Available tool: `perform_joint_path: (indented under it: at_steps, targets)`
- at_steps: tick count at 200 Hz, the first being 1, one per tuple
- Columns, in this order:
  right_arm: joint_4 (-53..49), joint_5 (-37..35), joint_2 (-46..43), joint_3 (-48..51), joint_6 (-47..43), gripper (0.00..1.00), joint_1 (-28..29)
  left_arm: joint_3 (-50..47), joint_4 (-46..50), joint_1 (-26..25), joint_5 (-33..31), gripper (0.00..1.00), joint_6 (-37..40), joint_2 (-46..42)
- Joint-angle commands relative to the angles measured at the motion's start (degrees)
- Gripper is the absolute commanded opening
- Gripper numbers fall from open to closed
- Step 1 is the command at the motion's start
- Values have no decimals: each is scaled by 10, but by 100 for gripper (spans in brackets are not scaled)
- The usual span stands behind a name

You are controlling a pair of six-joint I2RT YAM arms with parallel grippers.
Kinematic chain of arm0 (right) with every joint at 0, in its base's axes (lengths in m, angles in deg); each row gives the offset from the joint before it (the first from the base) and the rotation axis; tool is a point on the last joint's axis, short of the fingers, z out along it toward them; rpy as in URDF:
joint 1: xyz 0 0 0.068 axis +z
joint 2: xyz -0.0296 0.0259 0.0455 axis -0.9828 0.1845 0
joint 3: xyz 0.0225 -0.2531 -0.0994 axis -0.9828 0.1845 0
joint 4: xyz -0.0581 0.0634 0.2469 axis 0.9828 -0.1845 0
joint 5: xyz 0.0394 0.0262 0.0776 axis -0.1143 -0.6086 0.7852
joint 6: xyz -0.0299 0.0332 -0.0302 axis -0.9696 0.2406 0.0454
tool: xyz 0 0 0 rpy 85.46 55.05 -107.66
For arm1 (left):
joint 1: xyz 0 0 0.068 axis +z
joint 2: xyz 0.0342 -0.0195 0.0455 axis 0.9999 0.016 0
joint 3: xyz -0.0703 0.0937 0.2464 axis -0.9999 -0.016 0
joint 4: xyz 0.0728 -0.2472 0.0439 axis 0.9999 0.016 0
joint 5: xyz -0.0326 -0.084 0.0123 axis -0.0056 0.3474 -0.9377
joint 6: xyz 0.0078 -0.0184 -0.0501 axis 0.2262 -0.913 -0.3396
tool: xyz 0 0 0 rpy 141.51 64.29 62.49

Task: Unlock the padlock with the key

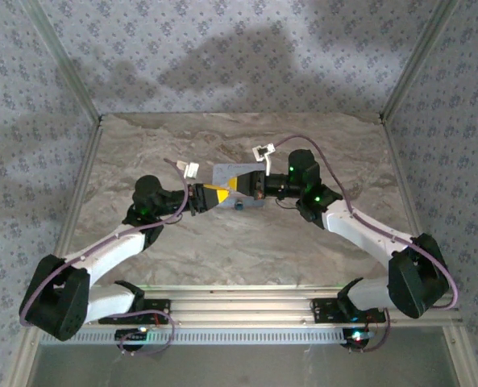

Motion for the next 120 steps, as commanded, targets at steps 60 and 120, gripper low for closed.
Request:
perform_joint_path:
  at_steps: [60,120]
  targets:
    - [-4,-3,-7,5,-8,0,10,0,-3,-1,-1,24,13,-24]
    - [-4,-11,-9,6,-8,0,9,-1,27,-2,-4,4,28,-39]
